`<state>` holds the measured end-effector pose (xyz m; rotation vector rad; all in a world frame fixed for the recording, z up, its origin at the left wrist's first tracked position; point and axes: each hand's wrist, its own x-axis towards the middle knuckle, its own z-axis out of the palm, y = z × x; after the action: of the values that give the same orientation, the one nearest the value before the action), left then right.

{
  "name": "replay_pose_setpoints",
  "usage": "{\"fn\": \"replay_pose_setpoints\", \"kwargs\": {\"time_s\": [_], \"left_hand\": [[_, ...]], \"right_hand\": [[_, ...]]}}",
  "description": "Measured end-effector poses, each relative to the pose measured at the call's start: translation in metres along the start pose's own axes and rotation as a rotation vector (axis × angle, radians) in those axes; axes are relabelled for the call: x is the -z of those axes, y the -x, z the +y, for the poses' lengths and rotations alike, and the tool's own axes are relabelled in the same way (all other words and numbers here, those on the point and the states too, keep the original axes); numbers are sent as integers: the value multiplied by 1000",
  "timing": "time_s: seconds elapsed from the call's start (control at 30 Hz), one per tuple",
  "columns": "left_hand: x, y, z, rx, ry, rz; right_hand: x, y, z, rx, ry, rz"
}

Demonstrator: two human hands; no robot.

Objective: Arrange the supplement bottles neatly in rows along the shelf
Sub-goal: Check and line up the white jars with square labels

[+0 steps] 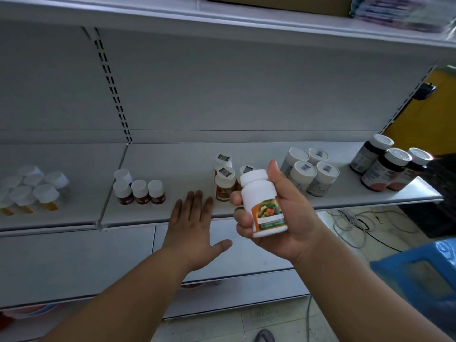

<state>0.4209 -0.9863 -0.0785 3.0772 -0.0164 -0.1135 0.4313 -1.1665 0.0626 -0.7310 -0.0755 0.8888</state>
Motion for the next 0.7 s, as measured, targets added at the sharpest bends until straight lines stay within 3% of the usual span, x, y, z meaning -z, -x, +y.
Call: {"fn": "replay_pose_setpoints", "kwargs": {"time_s": [0.2,0.33,0.5,0.7], "left_hand": [[2,1,1,2,-16,-6],[1,0,2,11,-29,-13],[0,0,1,12,-34,-9],[4,2,4,18,-35,9]], "right_hand": [[8,2,-2,0,0,-67],[7,1,2,9,-67,5],[9,4,2,-12,-53,-32],[6,4,4,17,-15,124]]}}
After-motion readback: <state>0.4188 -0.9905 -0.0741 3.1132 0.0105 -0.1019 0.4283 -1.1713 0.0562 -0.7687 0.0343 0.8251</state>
